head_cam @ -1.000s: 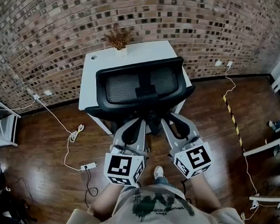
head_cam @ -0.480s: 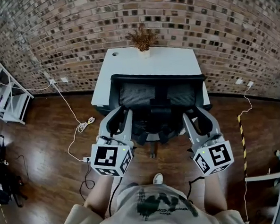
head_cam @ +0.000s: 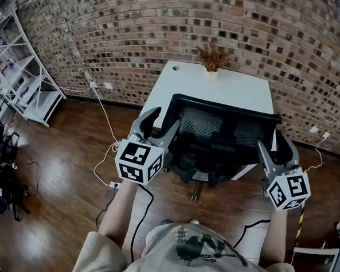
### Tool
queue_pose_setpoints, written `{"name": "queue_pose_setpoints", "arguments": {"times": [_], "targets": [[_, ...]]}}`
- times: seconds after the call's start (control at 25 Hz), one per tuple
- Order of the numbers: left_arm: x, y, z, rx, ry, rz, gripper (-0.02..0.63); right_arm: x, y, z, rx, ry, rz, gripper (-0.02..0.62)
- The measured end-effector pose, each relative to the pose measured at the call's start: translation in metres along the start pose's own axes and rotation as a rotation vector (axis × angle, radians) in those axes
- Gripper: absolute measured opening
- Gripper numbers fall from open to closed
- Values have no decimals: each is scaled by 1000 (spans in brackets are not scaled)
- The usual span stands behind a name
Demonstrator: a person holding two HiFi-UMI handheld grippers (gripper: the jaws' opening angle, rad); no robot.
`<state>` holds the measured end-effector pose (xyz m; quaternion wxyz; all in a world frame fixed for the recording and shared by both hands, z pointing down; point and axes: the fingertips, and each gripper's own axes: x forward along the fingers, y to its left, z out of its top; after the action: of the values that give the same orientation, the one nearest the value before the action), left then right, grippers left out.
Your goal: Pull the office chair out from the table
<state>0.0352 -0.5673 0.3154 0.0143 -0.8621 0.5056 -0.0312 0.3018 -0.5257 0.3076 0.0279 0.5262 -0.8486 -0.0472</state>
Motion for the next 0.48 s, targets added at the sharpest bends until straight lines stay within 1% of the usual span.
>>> {"name": "queue_pose_setpoints", "arguments": {"times": [0.08,0.16,0.2,0.28,0.36,0.48], "targets": [[7,8,-4,7,25,-10,284,7,-9,-2,12,6,20,298],[14,9,-8,21,55,-50,332,16,-15,-4,46,7,56,316],[16,8,-10,33,71,-75,344,21,-17,-5,66,7,79,319],[23,5,-14,56,95,-119,359,30,-18,-8,101,14,129,336],[29,5,-16,58,107,-144,375,39,-18,-12,119,33,178,379],[34,5,-14,66,124,-181,389,50,-15,-16,114,60,242,388]]}}
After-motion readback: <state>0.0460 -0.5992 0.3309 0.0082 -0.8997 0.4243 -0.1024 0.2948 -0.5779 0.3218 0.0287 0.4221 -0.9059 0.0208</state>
